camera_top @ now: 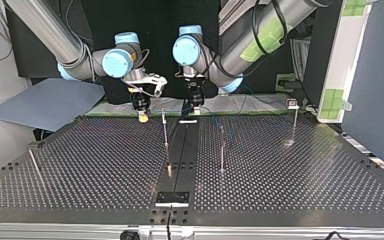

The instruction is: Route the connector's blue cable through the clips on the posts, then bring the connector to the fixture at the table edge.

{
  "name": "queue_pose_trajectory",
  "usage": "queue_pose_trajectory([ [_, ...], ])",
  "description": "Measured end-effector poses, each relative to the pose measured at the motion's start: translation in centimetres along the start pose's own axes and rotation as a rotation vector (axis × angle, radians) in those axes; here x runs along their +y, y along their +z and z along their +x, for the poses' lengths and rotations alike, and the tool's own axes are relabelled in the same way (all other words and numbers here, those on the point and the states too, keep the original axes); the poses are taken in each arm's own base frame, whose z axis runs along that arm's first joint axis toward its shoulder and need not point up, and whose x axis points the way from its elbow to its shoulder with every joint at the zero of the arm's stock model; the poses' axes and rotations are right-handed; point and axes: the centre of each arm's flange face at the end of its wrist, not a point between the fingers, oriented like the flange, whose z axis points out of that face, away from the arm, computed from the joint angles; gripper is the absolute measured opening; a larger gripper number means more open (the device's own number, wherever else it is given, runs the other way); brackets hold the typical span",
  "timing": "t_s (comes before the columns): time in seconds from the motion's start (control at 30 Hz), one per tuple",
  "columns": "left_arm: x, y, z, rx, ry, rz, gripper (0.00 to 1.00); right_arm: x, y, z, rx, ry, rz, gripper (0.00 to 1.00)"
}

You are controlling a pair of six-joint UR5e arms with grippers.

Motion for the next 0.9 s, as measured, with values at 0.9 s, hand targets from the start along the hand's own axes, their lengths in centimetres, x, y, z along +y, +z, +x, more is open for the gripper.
queue_pose_trajectory([
  [0.9,-1.3,-0.2,4.6,0.040,0.006,0.036,0.00,1.0,-3.0,-5.0,-0.054,-0.011,-0.023,0.00],
])
